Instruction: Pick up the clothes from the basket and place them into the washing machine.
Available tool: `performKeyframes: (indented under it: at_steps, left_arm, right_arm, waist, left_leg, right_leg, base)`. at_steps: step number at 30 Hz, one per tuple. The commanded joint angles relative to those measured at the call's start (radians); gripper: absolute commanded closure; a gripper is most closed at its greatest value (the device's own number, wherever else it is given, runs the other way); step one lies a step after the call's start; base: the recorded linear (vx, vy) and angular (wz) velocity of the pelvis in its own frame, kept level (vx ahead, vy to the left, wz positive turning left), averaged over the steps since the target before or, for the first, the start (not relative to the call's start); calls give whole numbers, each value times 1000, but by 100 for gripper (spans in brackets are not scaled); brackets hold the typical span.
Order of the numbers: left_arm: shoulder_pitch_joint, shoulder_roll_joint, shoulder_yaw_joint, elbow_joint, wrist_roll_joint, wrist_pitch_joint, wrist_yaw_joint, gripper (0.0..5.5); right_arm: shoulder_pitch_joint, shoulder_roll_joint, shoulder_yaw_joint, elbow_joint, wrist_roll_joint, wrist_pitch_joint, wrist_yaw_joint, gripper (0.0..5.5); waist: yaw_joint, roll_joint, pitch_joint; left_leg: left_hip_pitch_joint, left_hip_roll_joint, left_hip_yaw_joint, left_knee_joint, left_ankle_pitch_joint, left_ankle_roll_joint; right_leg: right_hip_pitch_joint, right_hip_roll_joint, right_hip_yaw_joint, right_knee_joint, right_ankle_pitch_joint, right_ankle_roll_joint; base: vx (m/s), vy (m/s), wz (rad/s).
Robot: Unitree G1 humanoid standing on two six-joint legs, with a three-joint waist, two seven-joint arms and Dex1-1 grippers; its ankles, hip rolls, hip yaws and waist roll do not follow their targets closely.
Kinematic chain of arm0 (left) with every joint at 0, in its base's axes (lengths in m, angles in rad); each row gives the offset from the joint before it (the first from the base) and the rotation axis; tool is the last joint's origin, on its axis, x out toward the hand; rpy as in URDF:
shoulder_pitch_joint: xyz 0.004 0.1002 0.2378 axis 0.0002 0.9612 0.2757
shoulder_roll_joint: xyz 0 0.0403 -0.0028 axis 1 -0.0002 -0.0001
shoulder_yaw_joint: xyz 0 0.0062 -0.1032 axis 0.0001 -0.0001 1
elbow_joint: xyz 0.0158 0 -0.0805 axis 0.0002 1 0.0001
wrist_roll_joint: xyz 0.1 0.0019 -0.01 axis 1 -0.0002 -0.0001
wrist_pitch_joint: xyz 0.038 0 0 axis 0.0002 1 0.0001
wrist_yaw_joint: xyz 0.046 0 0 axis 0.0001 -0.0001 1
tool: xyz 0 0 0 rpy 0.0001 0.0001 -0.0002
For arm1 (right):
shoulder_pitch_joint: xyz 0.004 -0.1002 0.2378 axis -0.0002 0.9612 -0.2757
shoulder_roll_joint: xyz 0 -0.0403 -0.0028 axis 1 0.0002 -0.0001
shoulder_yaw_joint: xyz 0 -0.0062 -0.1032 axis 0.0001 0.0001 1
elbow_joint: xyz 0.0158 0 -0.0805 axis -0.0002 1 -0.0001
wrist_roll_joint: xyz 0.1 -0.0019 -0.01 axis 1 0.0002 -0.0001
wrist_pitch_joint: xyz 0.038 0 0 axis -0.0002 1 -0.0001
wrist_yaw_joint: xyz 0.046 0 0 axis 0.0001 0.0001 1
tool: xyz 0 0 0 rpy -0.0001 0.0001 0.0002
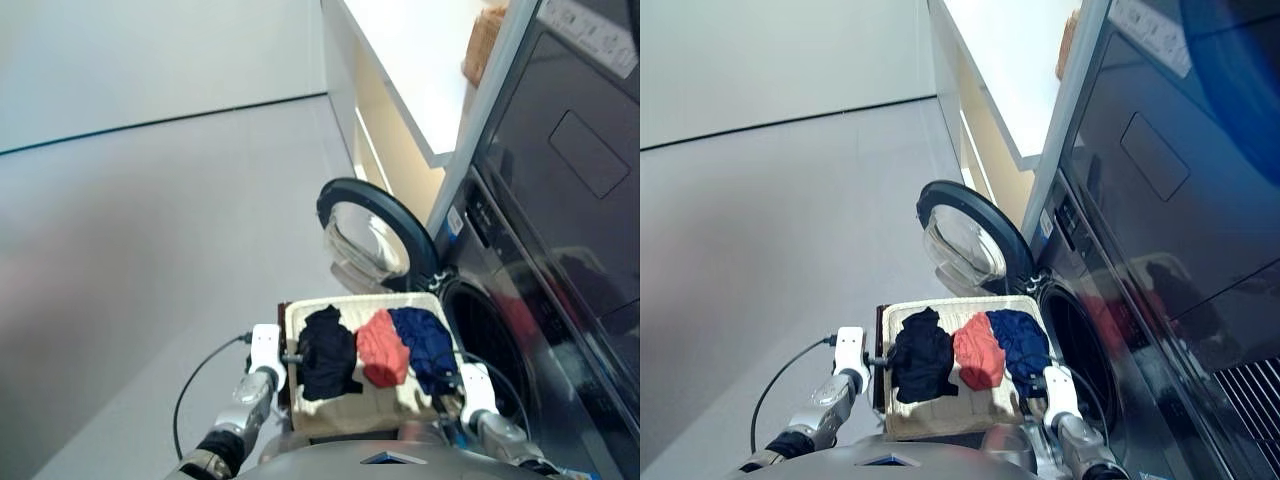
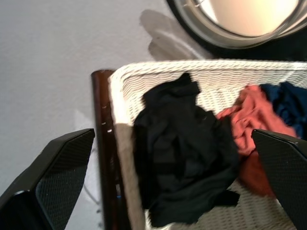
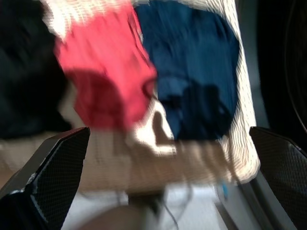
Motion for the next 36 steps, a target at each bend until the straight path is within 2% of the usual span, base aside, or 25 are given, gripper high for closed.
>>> performKeyframes:
  at_steps: [1,5,7,11,14,19,23,30,36]
  left_arm:
    - [-115,52,-19,-65,-27,-38,39,0]
    - [-179,60,-39,-109,-18,-44,82,0]
    - [-222,58,-57,-115,2,-48,99,0]
    - [-286,52,-73,-126,17,-58,156,0]
    - [-334,44,-72,-121,7,-65,191,0]
    - [-417,38,-74,-82,40,-63,259,0]
    - [-487,28,-70,-32,55,-58,306,0]
    - [-600,34,-18,106,47,-61,402,0]
    - [-649,59,32,173,8,-66,438,0]
  right_arm:
    - [-101,-10,36,-123,50,-34,-19,0]
    - [-129,-35,65,-327,31,-51,-45,0]
    - [-156,-45,78,-403,27,-64,-62,0]
    - [-224,-50,109,-517,-9,-82,-93,0]
    - [-276,-43,128,-601,-14,-95,-123,0]
    - [-338,-33,165,-707,-33,-112,-166,0]
    - [-395,-21,200,-761,-59,-116,-193,0]
    - [-462,-7,244,-842,-43,-148,-220,0]
    - [-442,-19,248,-886,-2,-166,-231,0]
  waist:
    - [-9,-77,96]
    - [-15,-93,159]
    - [-19,-113,194]
    - [-18,-130,222]
    - [-24,-137,250]
    - [-39,-145,294]
    - [-51,-149,321]
    - [-67,-162,322]
    - [-79,-170,322]
  left_leg:
    - [-9,3,73,6,27,-7]
    - [-104,20,68,88,20,-9]
    - [-174,25,55,180,-2,-14]
    - [-229,26,27,229,-33,-13]
    - [-278,37,23,270,-49,-12]
    - [-380,42,10,344,-72,-5]
    - [-470,48,-5,399,-85,-4]
    - [-632,54,-21,479,-105,-3]
    - [-717,58,-30,535,-122,-4]
  right_leg:
    - [-8,-52,98,81,-72,72]
    - [-110,-38,127,163,-89,63]
    - [-155,-34,138,195,-91,59]
    - [-219,-14,163,233,-94,58]
    - [-278,-4,177,282,-102,58]
    - [-384,12,184,365,-115,53]
    - [-467,17,184,418,-127,46]
    - [-619,20,191,475,-127,45]
    - [-703,23,195,522,-140,42]
  base:
    - [-84,-35,-44]
    - [-98,-49,-106]
    - [-88,-86,-26]
    - [-10,-14,9]
    - [-45,-14,-45]
    - [-78,-8,65]
    - [-77,-22,122]
    - [-45,-5,56]
    - [0,0,0]
